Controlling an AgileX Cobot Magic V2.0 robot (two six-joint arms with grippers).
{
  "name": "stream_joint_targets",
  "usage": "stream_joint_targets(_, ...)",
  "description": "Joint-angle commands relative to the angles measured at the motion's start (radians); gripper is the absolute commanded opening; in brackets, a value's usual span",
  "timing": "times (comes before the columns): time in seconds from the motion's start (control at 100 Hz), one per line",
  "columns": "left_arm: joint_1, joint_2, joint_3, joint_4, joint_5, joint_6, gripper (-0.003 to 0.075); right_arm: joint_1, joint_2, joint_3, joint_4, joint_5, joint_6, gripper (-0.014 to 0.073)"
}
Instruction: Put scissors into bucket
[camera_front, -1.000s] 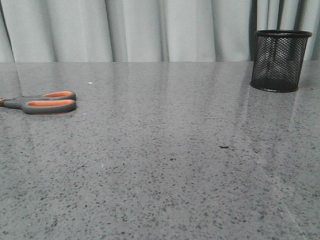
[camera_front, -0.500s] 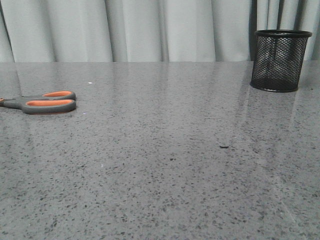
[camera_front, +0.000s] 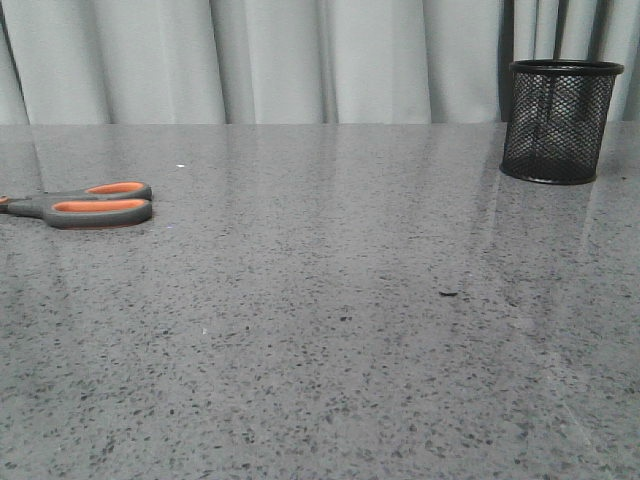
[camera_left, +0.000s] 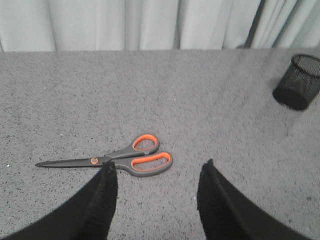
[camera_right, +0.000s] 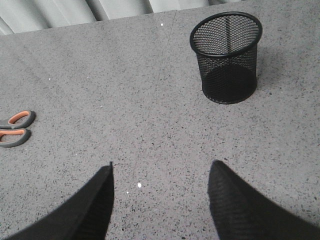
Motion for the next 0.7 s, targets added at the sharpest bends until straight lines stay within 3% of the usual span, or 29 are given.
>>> stream_joint_targets(0.0,0.002,0.056,-0.076,-0.036,0.007,0.049,0.0353,-0.007,0.008,-0.035,0.004,-0.052,-0.010,0.0381)
stream_joint_targets(0.35,0.002,0.357,-0.323,-0.022,0.272,0.274,0.0353,-0.007,0.008,-0.035,0.004,-0.009,-0.010,0.0381)
stream_joint_targets(0.69,0.002,0.644,-0.526,-0.003,0.388,0.470,0.0353,-0.007,0.008,-0.035,0.004,-0.003,-0.010,0.0381)
